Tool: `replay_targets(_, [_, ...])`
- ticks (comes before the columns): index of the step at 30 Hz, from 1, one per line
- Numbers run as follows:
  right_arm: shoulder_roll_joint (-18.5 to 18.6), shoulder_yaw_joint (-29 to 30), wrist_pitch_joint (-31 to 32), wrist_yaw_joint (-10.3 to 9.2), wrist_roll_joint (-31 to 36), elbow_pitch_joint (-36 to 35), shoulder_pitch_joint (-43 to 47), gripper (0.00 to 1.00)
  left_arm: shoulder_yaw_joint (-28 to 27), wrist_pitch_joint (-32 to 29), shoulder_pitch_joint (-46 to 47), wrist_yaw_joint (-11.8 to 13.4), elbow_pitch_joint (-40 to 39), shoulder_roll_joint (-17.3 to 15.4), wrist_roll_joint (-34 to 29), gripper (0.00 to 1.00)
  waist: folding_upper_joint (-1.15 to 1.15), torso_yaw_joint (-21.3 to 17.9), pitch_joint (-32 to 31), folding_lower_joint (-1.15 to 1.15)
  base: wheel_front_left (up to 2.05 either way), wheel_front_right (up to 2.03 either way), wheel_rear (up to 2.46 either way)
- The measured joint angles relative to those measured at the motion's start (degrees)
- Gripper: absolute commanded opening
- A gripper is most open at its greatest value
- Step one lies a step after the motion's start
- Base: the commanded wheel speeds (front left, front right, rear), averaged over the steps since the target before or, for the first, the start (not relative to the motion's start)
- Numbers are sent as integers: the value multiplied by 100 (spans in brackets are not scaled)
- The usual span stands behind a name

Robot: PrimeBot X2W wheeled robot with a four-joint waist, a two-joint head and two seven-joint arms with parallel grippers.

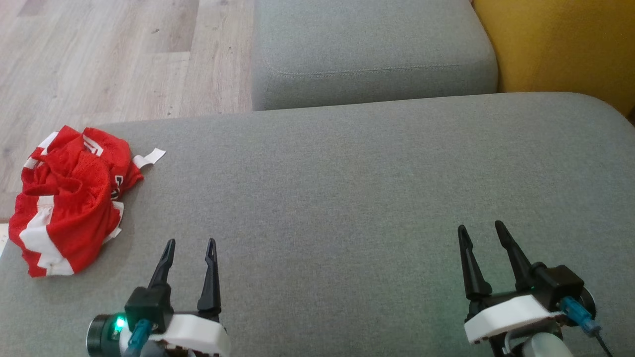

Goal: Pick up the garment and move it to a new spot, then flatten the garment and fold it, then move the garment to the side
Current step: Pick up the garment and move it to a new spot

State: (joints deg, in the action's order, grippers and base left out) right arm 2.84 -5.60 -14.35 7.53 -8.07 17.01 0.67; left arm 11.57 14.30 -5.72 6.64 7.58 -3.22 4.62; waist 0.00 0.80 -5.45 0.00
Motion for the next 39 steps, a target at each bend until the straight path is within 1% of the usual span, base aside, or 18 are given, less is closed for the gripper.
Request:
replay_targets(10, [-1,-7,0,0,15,35,-1,100,-29,0,1,0,66,5,-18,100,0,29,8,0,0,0,0])
replay_targets(16, [-4,9,0,0,107,-32,4,100,-78,0,5,43,186,13,-133,100,0,221,44,0,0,0,0])
replay_targets(21, [-7,52,-1,0,85,-53,27,100,-193,0,25,-9,282,5,-135,100,0,516,71,0,0,0,0])
replay_targets(26, [-11,5,-1,0,41,-46,122,100,-328,0,24,-8,333,-5,-136,100,0,895,74,0,0,0,0])
replay_targets(38, [-19,-57,-1,0,-10,-16,120,100,-377,0,6,14,232,-7,-153,100,0,1755,95,0,0,0,0])
replay_targets(39, [-20,-46,-1,0,-10,-12,121,100,-425,0,7,-2,233,-10,-153,100,0,1876,116,0,0,0,0])
